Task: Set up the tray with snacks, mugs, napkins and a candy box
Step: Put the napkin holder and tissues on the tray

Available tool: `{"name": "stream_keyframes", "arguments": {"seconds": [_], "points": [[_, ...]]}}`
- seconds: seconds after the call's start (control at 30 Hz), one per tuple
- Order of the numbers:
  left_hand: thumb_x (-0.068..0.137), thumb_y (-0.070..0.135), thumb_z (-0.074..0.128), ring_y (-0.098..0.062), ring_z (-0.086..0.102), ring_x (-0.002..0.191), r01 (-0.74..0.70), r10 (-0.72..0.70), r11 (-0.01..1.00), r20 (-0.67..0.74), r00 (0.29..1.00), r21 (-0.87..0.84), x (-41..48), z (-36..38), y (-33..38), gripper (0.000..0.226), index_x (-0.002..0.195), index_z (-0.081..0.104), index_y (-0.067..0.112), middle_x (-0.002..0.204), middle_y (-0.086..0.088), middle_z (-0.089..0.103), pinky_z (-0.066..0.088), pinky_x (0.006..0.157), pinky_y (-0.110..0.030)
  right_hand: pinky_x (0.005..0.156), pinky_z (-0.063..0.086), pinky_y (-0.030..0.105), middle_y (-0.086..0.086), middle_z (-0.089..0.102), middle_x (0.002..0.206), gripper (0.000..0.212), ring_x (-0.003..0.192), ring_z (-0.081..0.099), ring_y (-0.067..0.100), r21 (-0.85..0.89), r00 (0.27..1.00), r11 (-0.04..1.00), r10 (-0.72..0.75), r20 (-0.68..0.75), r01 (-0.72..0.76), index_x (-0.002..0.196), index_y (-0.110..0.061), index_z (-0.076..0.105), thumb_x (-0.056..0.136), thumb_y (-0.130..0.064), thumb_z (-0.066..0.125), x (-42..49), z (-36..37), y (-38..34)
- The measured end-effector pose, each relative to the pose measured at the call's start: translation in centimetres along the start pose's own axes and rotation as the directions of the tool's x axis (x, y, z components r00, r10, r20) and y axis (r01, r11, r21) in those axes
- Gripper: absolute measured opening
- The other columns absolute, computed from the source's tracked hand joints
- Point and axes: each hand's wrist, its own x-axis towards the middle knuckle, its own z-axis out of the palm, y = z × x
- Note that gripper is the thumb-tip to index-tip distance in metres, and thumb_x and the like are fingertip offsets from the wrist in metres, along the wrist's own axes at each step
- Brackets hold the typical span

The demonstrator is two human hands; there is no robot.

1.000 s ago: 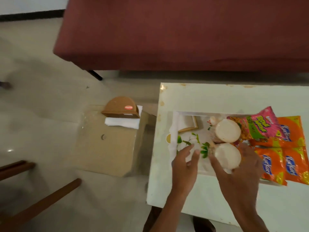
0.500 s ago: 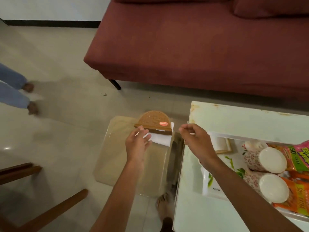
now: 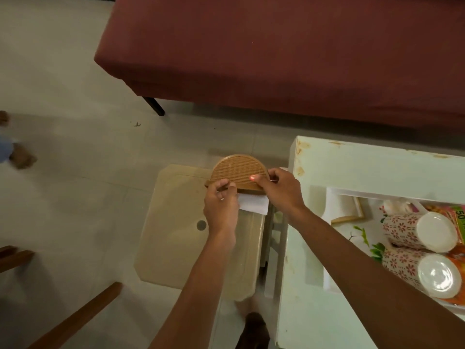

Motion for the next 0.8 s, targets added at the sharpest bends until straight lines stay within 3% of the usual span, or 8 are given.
{"name": "stream_keyframes", "arguments": {"seconds": [0.1,0.23,0.3,0.4,0.5,0.6,0.7,0.8], "points": [[0.096,0.032,0.063,-0.021,0.066,0.107,-0.008,0.008,1.0,0.011,1.0,-0.005,-0.6,-0.2,0.0,0.005,0.097,0.058,0.032,0.112,-0.002,0.066,0.054,0.098,-0.047,0.057,0.04,0.003,-0.014,0.064,0.084,0.024,0.078,0.061,0.002,0.073,0.999,0.997,-0.009,0.031,0.007,0.098,-0.018,0.07,0.085,-0.038,0.071,-1.3,-0.4,-0.7],[0.086,0.054,0.067,-0.02,0.064,0.107,0.044,-0.043,0.995,0.006,0.999,-0.09,-1.9,-0.2,0.6,0.042,0.113,0.053,0.026,0.12,-0.002,0.062,0.057,0.093,-0.044,0.065,0.046,0.005,-0.018,0.065,0.085,0.011,0.081,0.062,0.0,0.077,0.989,0.986,-0.149,0.015,0.147,0.089,-0.027,0.068,0.083,-0.035,0.074,-4.6,-0.6,-1.5],[0.077,0.063,0.071,-0.024,0.063,0.111,0.078,-0.075,0.983,0.023,0.997,-0.165,-2.9,-0.3,1.1,0.062,0.12,0.045,0.027,0.128,-0.007,0.057,0.06,0.088,-0.042,0.075,0.048,0.012,-0.017,0.064,0.089,0.011,0.088,0.06,0.004,0.019,0.978,0.978,-0.208,-0.021,0.208,0.087,-0.032,0.066,0.082,-0.037,0.075,-6.6,-0.5,-1.3],[0.063,0.07,0.073,-0.024,0.064,0.109,0.096,-0.085,0.973,0.057,0.995,-0.211,-4.3,-0.4,1.5,0.086,0.128,0.033,0.032,0.128,-0.009,0.056,0.06,0.076,-0.034,0.081,0.036,0.007,-0.022,0.06,0.095,0.012,0.094,0.051,0.002,-0.125,0.951,0.949,-0.3,-0.076,0.29,0.09,-0.03,0.07,0.082,-0.036,0.075,-9.3,-0.7,-0.6],[0.075,0.058,0.077,-0.016,0.069,0.098,0.078,-0.061,0.978,0.093,0.994,-0.192,-5.6,0.2,1.1,0.075,0.132,0.034,0.034,0.117,-0.005,0.067,0.058,0.074,-0.031,0.08,0.032,0.001,-0.019,0.06,0.098,0.016,0.098,0.048,0.003,-0.211,0.918,0.909,-0.385,-0.096,0.359,0.096,-0.025,0.074,0.082,-0.028,0.077,-11.5,-1.8,0.2],[0.08,0.05,0.076,-0.015,0.075,0.089,0.043,-0.019,0.987,0.155,0.988,-0.152,-6.7,0.7,0.3,0.061,0.13,0.043,0.038,0.111,-0.004,0.073,0.06,0.068,-0.029,0.082,0.035,0.004,-0.011,0.065,0.103,0.022,0.099,0.05,0.004,-0.218,0.899,0.894,-0.422,-0.117,0.392,0.102,-0.024,0.074,0.081,-0.033,0.076,-13.2,-3.7,1.1],[0.067,0.06,0.078,-0.02,0.069,0.108,-0.026,0.048,0.996,0.264,0.963,-0.089,-8.5,1.3,-0.6,0.079,0.135,0.039,0.05,0.127,-0.001,0.066,0.059,0.09,-0.043,0.085,0.046,0.016,-0.012,0.058,0.111,0.038,0.104,0.055,0.007,-0.114,0.879,0.917,-0.4,-0.26,0.383,0.11,-0.028,0.066,0.077,-0.044,0.076,-14.5,-6.0,2.1],[0.062,0.061,0.082,-0.018,0.062,0.118,-0.078,0.073,0.997,0.405,0.911,-0.003,-10.6,2.8,-1.9,0.096,0.138,0.024,0.066,0.135,0.009,0.057,0.054,0.099,-0.047,0.09,0.045,0.018,-0.014,0.045,0.129,0.074,0.116,0.049,0.008,-0.133,0.915,0.947,-0.317,-0.25,0.292,0.135,-0.031,0.044,0.071,-0.051,0.077,-15.4,-8.5,4.0]]}}
